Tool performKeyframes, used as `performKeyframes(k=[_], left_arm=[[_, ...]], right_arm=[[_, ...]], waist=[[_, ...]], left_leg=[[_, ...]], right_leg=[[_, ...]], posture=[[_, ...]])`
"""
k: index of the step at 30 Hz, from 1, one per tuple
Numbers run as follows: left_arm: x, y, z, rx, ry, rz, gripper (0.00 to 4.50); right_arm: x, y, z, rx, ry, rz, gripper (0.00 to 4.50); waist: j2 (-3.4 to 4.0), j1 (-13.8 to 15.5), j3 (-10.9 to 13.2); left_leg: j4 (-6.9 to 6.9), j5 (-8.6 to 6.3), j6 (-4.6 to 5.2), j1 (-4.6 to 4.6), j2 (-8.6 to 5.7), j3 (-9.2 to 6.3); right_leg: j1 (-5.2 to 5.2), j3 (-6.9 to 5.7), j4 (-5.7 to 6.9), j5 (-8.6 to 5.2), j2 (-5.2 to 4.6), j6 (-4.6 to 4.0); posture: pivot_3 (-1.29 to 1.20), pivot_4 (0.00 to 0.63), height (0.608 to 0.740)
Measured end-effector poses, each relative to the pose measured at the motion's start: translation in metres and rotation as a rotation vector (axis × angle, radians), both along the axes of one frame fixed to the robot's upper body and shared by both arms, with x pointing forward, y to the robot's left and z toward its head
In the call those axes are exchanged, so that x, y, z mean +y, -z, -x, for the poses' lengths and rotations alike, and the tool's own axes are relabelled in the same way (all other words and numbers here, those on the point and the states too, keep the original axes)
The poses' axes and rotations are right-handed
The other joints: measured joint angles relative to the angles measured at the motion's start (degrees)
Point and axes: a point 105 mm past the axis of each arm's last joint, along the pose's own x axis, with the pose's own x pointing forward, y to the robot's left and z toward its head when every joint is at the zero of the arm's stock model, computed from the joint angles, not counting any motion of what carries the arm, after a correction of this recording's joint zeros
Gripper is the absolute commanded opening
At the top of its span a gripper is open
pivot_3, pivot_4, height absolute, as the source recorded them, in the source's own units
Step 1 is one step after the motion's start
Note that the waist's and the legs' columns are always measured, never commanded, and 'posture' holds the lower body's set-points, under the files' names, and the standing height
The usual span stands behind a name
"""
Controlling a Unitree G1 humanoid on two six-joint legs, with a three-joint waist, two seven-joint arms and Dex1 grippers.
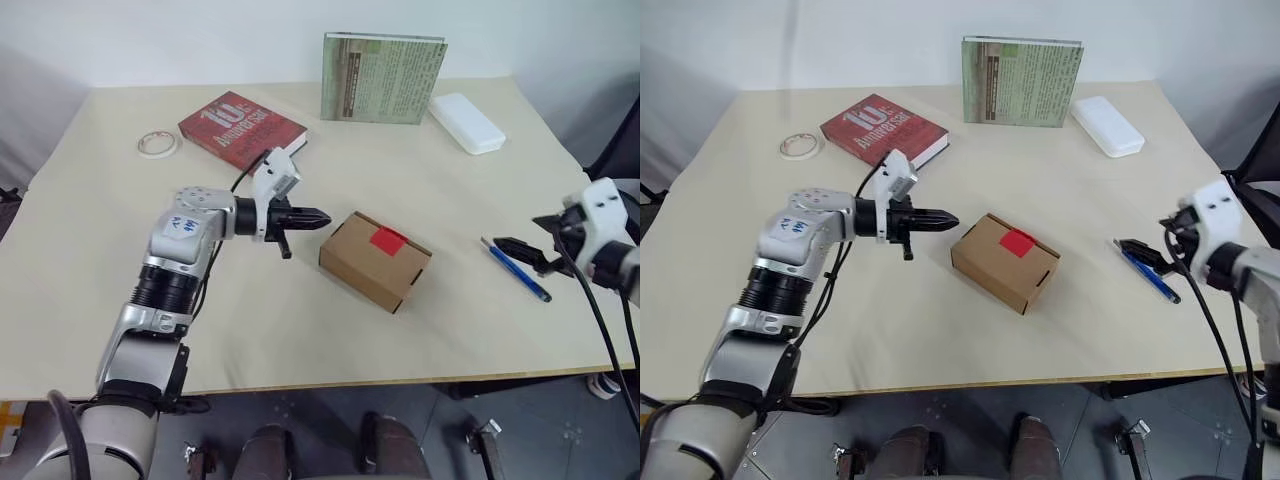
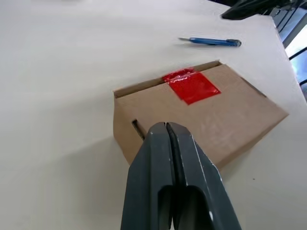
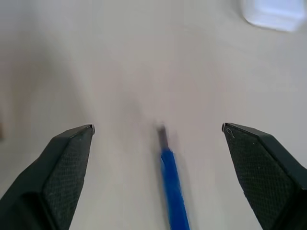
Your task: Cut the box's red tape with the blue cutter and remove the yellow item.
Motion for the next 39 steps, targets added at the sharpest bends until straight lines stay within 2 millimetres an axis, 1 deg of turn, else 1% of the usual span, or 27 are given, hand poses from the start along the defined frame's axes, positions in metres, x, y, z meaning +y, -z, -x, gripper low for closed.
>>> performKeyframes(k=[2, 4, 7, 8, 10, 11, 12, 13, 14, 15, 17, 18, 20, 22, 24, 27, 30, 35, 37, 39], left_arm=[[0.010, 0.002, 0.003, 0.020, -0.009, -0.014, 0.00], [0.016, 0.013, 0.008, 0.053, -0.004, -0.042, 0.00], [0.011, 0.040, 0.025, 0.116, 0.058, -0.109, 0.00], [0.008, 0.049, 0.031, 0.135, 0.083, -0.133, 0.00], [0.006, 0.058, 0.036, 0.142, 0.098, -0.164, 0.00], [0.002, 0.062, 0.037, 0.133, 0.101, -0.168, 0.00], [-0.006, 0.064, 0.034, 0.111, 0.091, -0.151, 0.00], [-0.016, 0.066, 0.030, 0.089, 0.076, -0.127, 0.00], [-0.023, 0.068, 0.026, 0.074, 0.062, -0.113, 0.00], [-0.026, 0.069, 0.023, 0.064, 0.047, -0.107, 0.00], [-0.026, 0.068, 0.012, 0.037, -0.008, -0.105, 0.00], [-0.023, 0.065, 0.005, 0.019, -0.045, -0.100, 0.00], [-0.019, 0.056, -0.003, -0.013, -0.082, -0.082, 0.00], [-0.017, 0.051, -0.005, -0.028, -0.089, -0.080, 0.00], [-0.011, 0.051, -0.005, -0.019, -0.089, -0.093, 0.00], [-0.002, 0.051, -0.001, 0.005, -0.076, -0.121, 0.00], [0.013, 0.053, 0.009, 0.036, -0.044, -0.166, 0.00], [0.026, 0.067, 0.025, 0.126, -0.007, -0.210, 0.00], [0.030, 0.070, 0.030, 0.147, -0.007, -0.221, 0.00], [0.030, 0.070, 0.032, 0.150, -0.004, -0.223, 0.00]], right_arm=[[0.010, 0.003, -0.007, 0.035, -0.045, 0.023, 2.87], [0.017, 0.004, -0.020, 0.052, -0.063, 0.048, 2.15], [0.029, 0.010, -0.041, 0.069, -0.095, 0.102, 1.17], [0.034, 0.015, -0.047, 0.082, -0.109, 0.124, 0.78], [0.043, 0.023, -0.057, 0.104, -0.136, 0.161, 0.10], [0.050, 0.031, -0.062, 0.128, -0.161, 0.192, 0.04], [0.059, 0.040, -0.066, 0.156, -0.203, 0.226, 0.04], [0.073, 0.048, -0.067, 0.179, -0.264, 0.249, 0.04], [0.085, 0.047, -0.068, 0.169, -0.314, 0.257, 0.04], [0.091, 0.046, -0.067, 0.169, -0.351, 0.263, 0.04], [0.102, 0.045, -0.060, 0.186, -0.437, 0.254, 0.04], [0.112, 0.044, -0.053, 0.190, -0.512, 0.247, 0.04], [0.126, 0.044, -0.039, 0.199, -0.616, 0.238, 0.04], [0.137, 0.045, -0.027, 0.213, -0.684, 0.224, 0.04], [0.147, 0.046, -0.016, 0.225, -0.727, 0.213, 0.04], [0.156, 0.045, -0.007, 0.219, -0.758, 0.214, 0.04], [0.163, 0.045, 0.001, 0.213, -0.770, 0.218, 0.04], [0.171, 0.043, 0.008, 0.199, -0.777, 0.219, 0.04], [0.172, 0.044, 0.009, 0.192, -0.765, 0.223, 0.04], [0.173, 0.044, 0.009, 0.191, -0.755, 0.221, 0.04]], waist=[[0.00, -0.14, 0.01], [0.00, -0.31, 0.01], [0.00, -0.31, 0.01], [-0.01, -0.20, 0.02], [0.00, -0.30, 0.02], [0.00, -0.34, 0.02], [0.00, -0.23, 0.02], [0.00, -0.16, 0.02], [0.00, -0.26, 0.02], [0.00, -0.35, 0.02], [0.00, -0.34, 0.02], [0.00, -0.35, 0.02], [0.00, -0.33, 0.02], [0.00, -0.31, 0.02], [0.00, -0.30, 0.02], [0.00, -0.30, 0.02], [0.00, -0.31, 0.02], [0.00, -0.26, 0.02], [0.00, -0.18, 0.02], [0.00, -0.11, 0.02]], left_leg=[[0.00, -0.01, -0.01, -0.01, 0.00, 0.03], [-0.01, -0.01, -0.01, -0.02, -0.01, 0.06], [-0.01, -0.01, -0.02, -0.02, 0.00, 0.06], [-0.01, -0.01, -0.02, -0.06, 0.00, 0.03], [0.01, -0.01, -0.02, -0.09, 0.00, 0.06], [0.01, -0.01, -0.02, -0.09, -0.01, 0.06], [0.03, -0.01, -0.02, -0.11, -0.01, 0.04], [0.05, -0.01, -0.02, -0.12, -0.01, 0.02], [0.05, -0.01, -0.02, -0.13, -0.01, 0.03], [0.04, -0.01, -0.02, -0.13, -0.01, 0.03], [0.01, -0.01, -0.03, -0.13, 0.00, 0.02], [0.00, -0.01, -0.03, -0.12, 0.00, 0.00], [-0.01, -0.01, -0.03, -0.12, 0.00, 0.00], [0.00, -0.01, -0.03, -0.13, 0.00, 0.00], [0.01, -0.01, -0.04, -0.13, 0.00, 0.00], [0.03, -0.02, -0.05, -0.12, 0.00, 0.00], [0.02, -0.04, -0.08, -0.11, 0.00, 0.00], [0.03, -0.04, -0.08, -0.12, 0.00, 0.00], [0.03, -0.04, -0.08, -0.13, 0.00, 0.00], [0.05, -0.04, -0.08, -0.13, 0.00, 0.00]], right_leg=[[-0.01, 0.00, -0.02, 0.01, 0.00, 0.01], [-0.04, 0.02, -0.04, 0.01, 0.00, 0.02], [-0.06, 0.01, 0.00, 0.01, 0.00, 0.02], [-0.08, 0.00, 0.00, 0.01, 0.00, 0.02], [-0.09, 0.01, -0.02, 0.01, 0.00, 0.02], [-0.09, 0.02, -0.02, 0.01, 0.00, 0.02], [-0.08, 0.01, -0.02, 0.01, 0.00, 0.02], [-0.08, -0.01, -0.01, 0.01, 0.00, 0.03], [-0.09, 0.00, 0.01, 0.02, 0.00, 0.03], [-0.09, -0.01, 0.01, 0.02, 0.00, 0.04], [-0.12, -0.04, 0.03, 0.03, 0.01, 0.05], [-0.12, -0.05, 0.04, 0.03, 0.02, 0.06], [-0.12, -0.05, 0.04, 0.04, 0.01, 0.09], [-0.12, -0.04, 0.03, 0.05, 0.01, 0.11], [-0.12, -0.05, 0.04, 0.05, 0.01, 0.11], [-0.12, -0.04, 0.05, 0.05, 0.01, 0.10], [-0.13, -0.03, 0.06, 0.05, 0.01, 0.10], [-0.14, -0.02, 0.06, 0.05, 0.01, 0.10], [-0.14, -0.02, 0.07, 0.05, 0.01, 0.10], [-0.13, -0.01, 0.06, 0.05, 0.01, 0.10]], posture=[[0.00, 0.150, 0.740], [0.00, 0.150, 0.740], [0.00, 0.150, 0.740], [0.00, 0.150, 0.740], [0.00, 0.150, 0.740], [0.00, 0.150, 0.740], [0.00, 0.150, 0.740], [0.00, 0.150, 0.740], [0.00, 0.150, 0.740], [0.00, 0.150, 0.740], [0.00, 0.150, 0.740], [0.00, 0.150, 0.740], [0.00, 0.150, 0.740], [0.00, 0.150, 0.740], [0.00, 0.150, 0.740], [0.00, 0.150, 0.740], [0.00, 0.150, 0.740], [0.00, 0.150, 0.740], [0.00, 0.150, 0.740], [0.00, 0.150, 0.740]])
